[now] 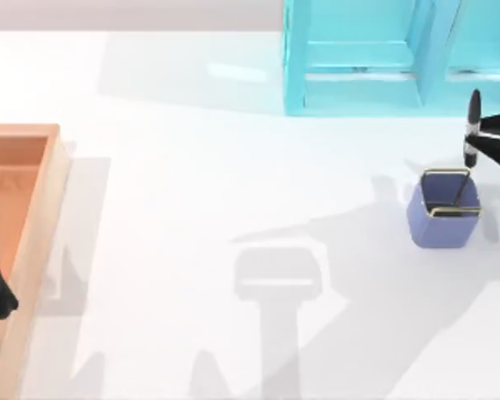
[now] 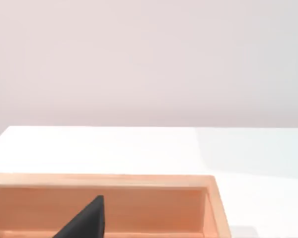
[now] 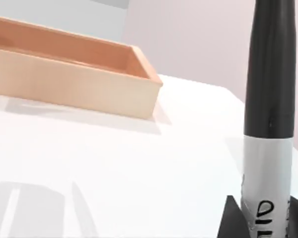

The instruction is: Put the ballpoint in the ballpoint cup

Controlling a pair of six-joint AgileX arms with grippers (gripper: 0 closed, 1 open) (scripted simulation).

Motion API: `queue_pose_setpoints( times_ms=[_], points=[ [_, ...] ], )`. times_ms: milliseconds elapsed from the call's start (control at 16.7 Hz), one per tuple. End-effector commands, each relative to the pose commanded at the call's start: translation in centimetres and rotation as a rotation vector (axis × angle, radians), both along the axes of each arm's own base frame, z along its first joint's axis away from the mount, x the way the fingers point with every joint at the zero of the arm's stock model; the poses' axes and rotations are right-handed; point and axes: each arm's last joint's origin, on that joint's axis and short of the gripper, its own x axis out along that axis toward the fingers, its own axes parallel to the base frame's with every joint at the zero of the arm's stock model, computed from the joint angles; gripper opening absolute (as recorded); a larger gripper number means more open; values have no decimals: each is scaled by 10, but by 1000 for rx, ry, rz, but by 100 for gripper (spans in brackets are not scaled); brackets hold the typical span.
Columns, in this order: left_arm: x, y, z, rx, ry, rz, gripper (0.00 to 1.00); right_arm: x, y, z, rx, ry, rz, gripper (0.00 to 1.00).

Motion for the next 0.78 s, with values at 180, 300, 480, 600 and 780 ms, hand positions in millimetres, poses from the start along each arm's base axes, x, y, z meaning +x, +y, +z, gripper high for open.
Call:
queue_pose_setpoints(
  times_ms=[180,300,480,600,780],
  points=[
    [0,0,0,0,0,0,100,-1,0,8,33,18,-6,0],
    [0,0,0,0,0,0,100,-1,0,8,34,18,-6,0],
    [0,0,0,0,0,0,100,-1,0,8,34,18,-6,8],
    [0,0,0,0,0,0,100,-1,0,8,34,18,-6,23],
    [0,0,0,0,0,0,100,-1,0,8,34,18,-6,45]
  ],
)
